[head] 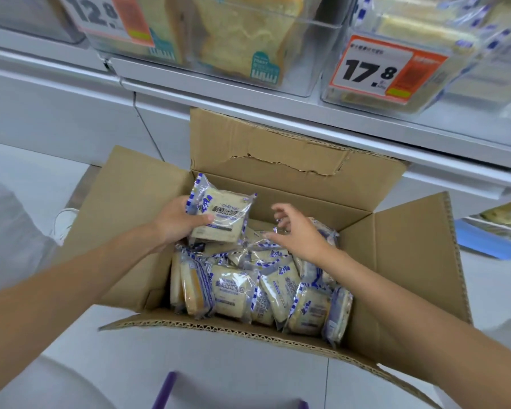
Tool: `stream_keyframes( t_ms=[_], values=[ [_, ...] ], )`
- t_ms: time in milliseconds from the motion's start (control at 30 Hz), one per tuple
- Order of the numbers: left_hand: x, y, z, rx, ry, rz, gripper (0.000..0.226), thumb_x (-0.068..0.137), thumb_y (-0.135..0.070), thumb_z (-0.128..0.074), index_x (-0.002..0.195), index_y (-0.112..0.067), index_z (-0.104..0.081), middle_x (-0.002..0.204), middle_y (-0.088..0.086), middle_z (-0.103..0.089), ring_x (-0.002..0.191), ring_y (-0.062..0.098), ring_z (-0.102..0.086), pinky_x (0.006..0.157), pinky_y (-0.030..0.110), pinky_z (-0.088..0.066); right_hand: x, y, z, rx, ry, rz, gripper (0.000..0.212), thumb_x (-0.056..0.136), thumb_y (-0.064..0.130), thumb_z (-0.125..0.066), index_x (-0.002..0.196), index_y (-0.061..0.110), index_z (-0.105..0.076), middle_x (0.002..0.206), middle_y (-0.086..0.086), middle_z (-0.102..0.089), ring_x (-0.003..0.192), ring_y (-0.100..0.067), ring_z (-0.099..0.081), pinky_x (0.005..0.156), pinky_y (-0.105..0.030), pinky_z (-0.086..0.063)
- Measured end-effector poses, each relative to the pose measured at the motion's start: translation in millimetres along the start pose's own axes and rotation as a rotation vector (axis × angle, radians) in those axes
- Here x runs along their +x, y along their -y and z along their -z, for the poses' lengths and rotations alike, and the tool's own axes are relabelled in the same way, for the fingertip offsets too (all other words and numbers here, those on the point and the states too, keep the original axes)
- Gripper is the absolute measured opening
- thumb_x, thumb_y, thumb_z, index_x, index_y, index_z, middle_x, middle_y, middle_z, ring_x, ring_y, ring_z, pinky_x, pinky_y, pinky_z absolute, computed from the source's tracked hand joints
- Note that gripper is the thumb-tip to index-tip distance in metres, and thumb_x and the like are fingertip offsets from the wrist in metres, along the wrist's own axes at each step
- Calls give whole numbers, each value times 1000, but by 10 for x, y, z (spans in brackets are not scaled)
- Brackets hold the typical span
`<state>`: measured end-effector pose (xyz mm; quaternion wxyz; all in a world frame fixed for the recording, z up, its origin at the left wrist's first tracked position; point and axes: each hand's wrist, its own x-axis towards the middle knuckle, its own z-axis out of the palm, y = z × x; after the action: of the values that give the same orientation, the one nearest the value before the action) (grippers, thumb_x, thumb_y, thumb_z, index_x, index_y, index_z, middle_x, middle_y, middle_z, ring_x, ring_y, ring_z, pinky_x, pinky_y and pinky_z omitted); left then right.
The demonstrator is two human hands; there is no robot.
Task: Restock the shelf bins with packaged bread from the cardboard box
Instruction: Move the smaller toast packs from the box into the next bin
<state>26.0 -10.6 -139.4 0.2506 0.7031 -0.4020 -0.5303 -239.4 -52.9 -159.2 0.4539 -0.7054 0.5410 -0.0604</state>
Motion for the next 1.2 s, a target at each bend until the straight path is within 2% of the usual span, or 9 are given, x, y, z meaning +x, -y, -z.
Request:
stream_keyframes(
  t_ms=[67, 200, 300, 533, 633, 767, 1033, 1133, 1200],
  values=[
    [-18, 55, 75, 21, -55, 11, 22, 85, -21, -75, 101, -8, -67, 90, 5, -72, 83, 23, -66, 74, 36, -53, 30, -140, -279, -16, 132, -60, 32, 87, 23, -71, 116, 17, -60, 110, 1, -63, 99, -15, -59, 93, -33, -50],
    [-98, 155, 164, 9, -42, 26, 23, 83, -17, -77, 102, -9, -67, 98, 9, -74, 90, 27, -69, 79, 43, -57, 32, -231, -846, -187, 439, -65, 56, 88, 41, -68, 135, 17, -52, 125, -2, -58, 115, -16, -49, 96, -30, -41],
    [-159, 165, 166, -21, -19, 42, 23, 83, -11, -76, 104, -8, -66, 92, 5, -73, 79, 19, -67, 67, 31, -54, 76, -254, -1069, -364, 404, 31, 29, 87, 39, -68, 108, 20, -62, 106, -3, -53, 99, -18, -41, 80, -29, -32],
    [-148, 119, 61, -71, 1, 43, 28, 84, -7, -74, 103, -22, -61, 98, 1, -73, 84, 18, -69, 57, 23, -50, 26, -266, -972, -93, 433, -86, 25, 86, 3, -62, 105, 17, -54, 100, 1, -56, 93, -19, -56, 83, -35, -50],
    [-108, 130, 62, -85, -2, 43, 30, 84, -6, -74, 108, -19, -61, 103, 5, -74, 92, 24, -71, 73, 39, -58, -21, -245, -788, 10, 392, -73, 32, 86, -4, -58, 111, 15, -60, 104, -1, -59, 94, -14, -57, 82, -30, -52],
    [-124, 78, 92, -110, -25, -2, 29, 87, -5, -70, 111, -17, -62, 106, 3, -73, 97, 25, -70, 85, 46, -57, -107, -63, -116, 136, 237, -40, 33, 86, -7, -60, 89, 24, -69, 102, 6, -65, 81, -3, -56, 70, -10, -44],
    [-422, -529, -392, -121, 128, -141, 9, 96, -37, -57, 100, -28, -58, 83, -17, -69, 72, 3, -62, 64, 18, -48, -230, 337, 681, 662, -31, -99, 28, 87, -7, -61, 93, 18, -73, 94, -2, -72, 77, -30, -61, 69, -40, -48],
    [-519, -838, -515, -113, 174, -222, 27, 85, -17, -74, 109, -18, -61, 91, -3, -71, 63, -3, -65, 57, 12, -51, -319, 521, 800, 507, -129, 44, 29, 85, 0, -67, 104, 21, -70, 120, -7, -61, 103, -21, -62, 85, -27, -53],
    [-577, -1064, -497, -59, 132, -296, 35, 80, -12, -78, 111, -15, -63, 95, -5, -72, 72, -5, -68, 70, 18, -57, -434, 651, 975, 137, -153, 170, 49, 79, 24, -77, 125, 30, -60, 135, -1, -47, 124, -17, -48, 102, -25, -41]
  ],
)
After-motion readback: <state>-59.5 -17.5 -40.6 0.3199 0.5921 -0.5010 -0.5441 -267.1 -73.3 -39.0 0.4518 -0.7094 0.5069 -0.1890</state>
